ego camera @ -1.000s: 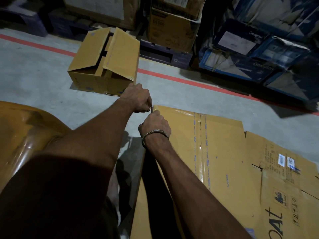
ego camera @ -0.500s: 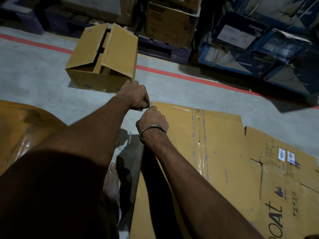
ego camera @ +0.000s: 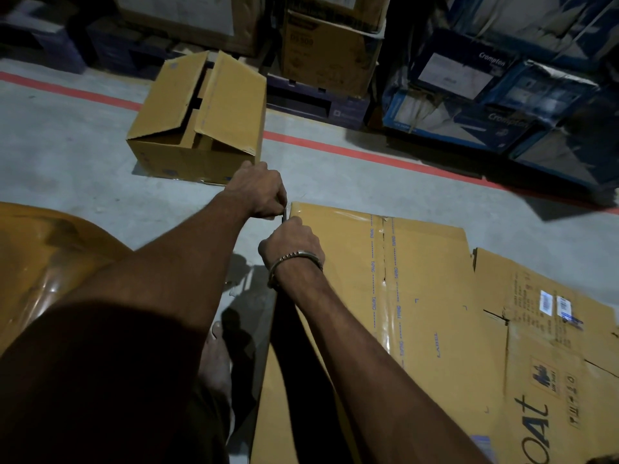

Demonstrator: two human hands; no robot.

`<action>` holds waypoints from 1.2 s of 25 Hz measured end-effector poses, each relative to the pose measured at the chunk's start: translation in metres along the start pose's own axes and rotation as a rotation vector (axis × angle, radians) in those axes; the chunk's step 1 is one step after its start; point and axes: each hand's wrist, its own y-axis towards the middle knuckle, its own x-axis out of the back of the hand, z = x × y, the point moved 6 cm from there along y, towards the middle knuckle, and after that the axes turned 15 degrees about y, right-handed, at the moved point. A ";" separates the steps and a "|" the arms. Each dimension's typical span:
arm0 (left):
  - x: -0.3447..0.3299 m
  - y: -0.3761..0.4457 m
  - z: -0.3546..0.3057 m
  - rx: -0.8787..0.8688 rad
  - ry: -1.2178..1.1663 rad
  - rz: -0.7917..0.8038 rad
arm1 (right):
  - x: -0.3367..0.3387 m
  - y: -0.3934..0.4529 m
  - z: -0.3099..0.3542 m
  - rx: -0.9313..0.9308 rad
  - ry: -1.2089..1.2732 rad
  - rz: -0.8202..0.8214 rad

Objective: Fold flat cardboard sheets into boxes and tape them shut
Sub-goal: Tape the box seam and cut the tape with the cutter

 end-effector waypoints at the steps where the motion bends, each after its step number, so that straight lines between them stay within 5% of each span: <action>1: -0.001 0.000 0.001 0.002 0.003 0.001 | -0.002 0.000 -0.001 -0.001 0.002 0.006; 30: 0.002 -0.005 -0.002 -0.003 0.107 -0.034 | -0.007 0.013 0.008 0.032 -0.097 -0.012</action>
